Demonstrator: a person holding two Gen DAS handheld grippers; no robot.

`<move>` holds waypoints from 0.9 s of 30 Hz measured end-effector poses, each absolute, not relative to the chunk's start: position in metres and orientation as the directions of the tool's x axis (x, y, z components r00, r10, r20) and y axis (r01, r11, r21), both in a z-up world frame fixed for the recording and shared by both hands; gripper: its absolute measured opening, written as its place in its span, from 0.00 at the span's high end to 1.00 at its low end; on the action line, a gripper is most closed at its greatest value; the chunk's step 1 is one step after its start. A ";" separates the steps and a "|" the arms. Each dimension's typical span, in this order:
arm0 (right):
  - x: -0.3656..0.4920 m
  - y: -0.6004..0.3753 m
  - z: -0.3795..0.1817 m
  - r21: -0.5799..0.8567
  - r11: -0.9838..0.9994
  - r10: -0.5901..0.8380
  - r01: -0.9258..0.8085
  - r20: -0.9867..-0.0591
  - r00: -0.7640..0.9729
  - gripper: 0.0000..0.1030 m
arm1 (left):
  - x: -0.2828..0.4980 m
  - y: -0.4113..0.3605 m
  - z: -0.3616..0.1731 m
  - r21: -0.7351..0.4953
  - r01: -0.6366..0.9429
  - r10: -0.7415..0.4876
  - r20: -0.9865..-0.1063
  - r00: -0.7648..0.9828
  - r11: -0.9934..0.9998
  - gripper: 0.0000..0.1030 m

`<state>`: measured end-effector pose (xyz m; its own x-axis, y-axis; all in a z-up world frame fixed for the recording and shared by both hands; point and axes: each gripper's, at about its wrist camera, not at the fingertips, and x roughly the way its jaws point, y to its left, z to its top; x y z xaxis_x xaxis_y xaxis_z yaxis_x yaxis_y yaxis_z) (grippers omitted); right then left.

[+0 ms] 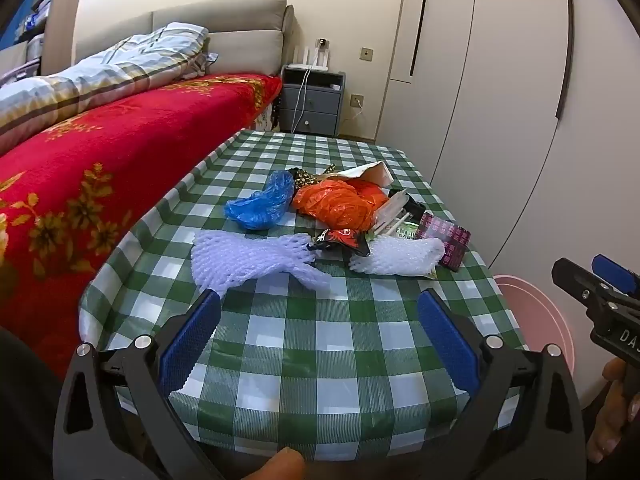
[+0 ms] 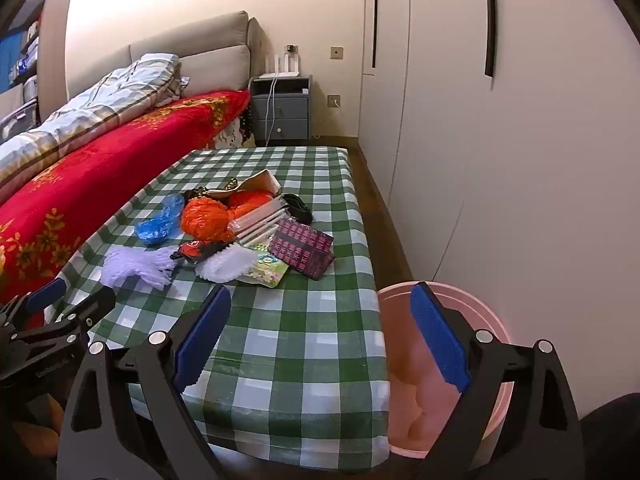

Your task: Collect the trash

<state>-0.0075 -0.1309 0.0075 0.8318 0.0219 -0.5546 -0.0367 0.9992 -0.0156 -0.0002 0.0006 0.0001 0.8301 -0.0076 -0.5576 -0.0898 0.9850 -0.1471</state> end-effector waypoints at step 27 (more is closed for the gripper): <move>-0.014 -0.132 0.012 0.020 0.999 0.041 -0.036 -0.543 0.839 0.14 | 0.000 -0.003 0.000 -0.129 -0.087 -0.003 -0.575 0.818 0.988 0.07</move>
<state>-0.0139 -0.1315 0.0118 0.8386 0.0412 -0.5431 -0.0359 0.9991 0.0204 -0.0003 -0.0032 0.0002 0.8181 -0.0027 -0.5751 -0.0872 0.9878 -0.1287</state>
